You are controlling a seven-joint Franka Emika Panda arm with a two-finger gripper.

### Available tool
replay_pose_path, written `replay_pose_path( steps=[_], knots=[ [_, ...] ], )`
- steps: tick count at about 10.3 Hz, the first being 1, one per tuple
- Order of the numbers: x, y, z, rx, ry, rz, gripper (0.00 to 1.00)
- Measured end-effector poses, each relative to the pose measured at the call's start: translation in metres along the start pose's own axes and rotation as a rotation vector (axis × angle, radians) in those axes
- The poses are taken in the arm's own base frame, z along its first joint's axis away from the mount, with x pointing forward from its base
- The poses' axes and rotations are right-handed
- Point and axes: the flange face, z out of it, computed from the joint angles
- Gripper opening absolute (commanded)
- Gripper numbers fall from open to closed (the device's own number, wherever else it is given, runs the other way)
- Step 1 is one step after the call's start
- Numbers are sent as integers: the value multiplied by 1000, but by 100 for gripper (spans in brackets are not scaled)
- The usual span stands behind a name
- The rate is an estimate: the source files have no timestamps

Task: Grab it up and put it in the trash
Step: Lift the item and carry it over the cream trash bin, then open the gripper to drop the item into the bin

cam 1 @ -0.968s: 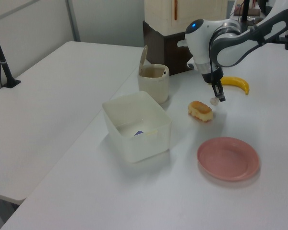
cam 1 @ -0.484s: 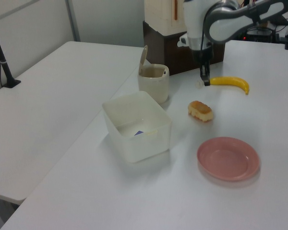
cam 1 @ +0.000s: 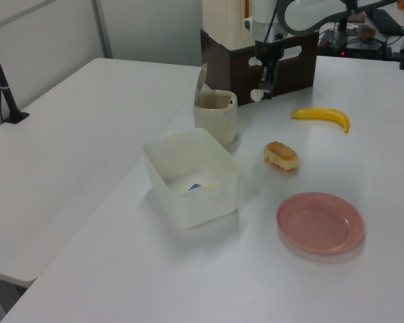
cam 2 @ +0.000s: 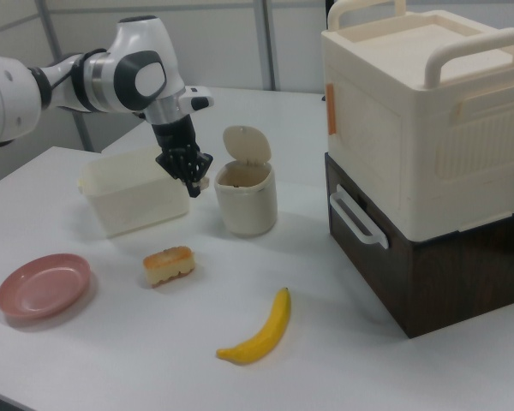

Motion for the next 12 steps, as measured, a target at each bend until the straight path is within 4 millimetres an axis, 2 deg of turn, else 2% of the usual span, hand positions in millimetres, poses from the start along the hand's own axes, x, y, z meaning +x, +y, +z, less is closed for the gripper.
replay_pose_path(
  steps=[3,7,11,12],
  knots=[
    [30,-2,14,15,112,117,0],
    [62,-2,11,51,271,244,0],
    [77,5,43,58,306,307,0],
    [78,7,49,55,300,311,62]
  ],
)
